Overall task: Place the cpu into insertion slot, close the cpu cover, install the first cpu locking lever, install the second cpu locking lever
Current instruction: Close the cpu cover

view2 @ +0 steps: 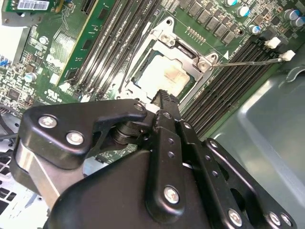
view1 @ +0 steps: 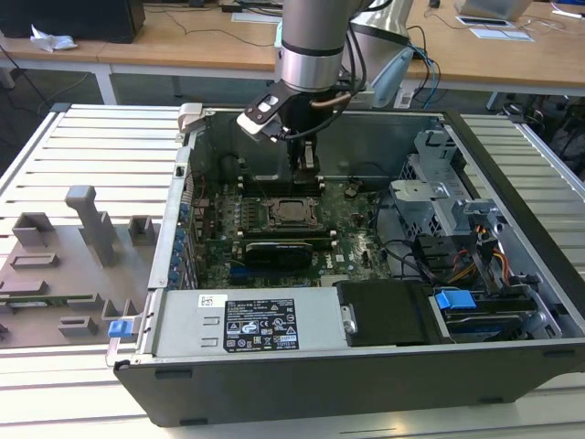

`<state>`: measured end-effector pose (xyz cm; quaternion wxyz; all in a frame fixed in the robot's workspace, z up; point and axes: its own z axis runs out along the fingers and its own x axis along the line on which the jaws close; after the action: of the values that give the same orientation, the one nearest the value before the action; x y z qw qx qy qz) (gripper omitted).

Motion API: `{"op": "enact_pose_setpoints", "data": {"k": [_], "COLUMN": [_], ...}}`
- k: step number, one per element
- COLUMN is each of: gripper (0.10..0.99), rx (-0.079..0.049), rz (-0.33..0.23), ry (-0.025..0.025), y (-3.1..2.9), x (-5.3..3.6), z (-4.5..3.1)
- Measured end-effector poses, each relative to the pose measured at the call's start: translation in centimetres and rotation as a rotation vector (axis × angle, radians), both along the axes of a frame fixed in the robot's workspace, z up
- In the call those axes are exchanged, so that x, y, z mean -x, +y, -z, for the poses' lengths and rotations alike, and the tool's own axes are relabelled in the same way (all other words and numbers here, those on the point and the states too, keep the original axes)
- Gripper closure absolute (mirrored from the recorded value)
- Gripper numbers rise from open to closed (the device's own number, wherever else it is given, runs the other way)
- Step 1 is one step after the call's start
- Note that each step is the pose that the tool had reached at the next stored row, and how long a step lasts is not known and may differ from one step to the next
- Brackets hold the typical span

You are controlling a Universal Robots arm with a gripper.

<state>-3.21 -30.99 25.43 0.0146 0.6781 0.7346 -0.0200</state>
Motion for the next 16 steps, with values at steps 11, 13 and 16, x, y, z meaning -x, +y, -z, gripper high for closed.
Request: {"op": "enact_pose_setpoints", "data": {"k": [11,13,16], "gripper": [0.980,0.980,0.980], "rx": [0.000,0.000,0.000], "rz": [0.000,0.000,0.000], "ry": [0.0000,0.0000,0.0000], "y": [0.00,0.00,0.00], "x": [0.00,0.00,0.00], "z": [-2.05,-2.48,-3.06]}}
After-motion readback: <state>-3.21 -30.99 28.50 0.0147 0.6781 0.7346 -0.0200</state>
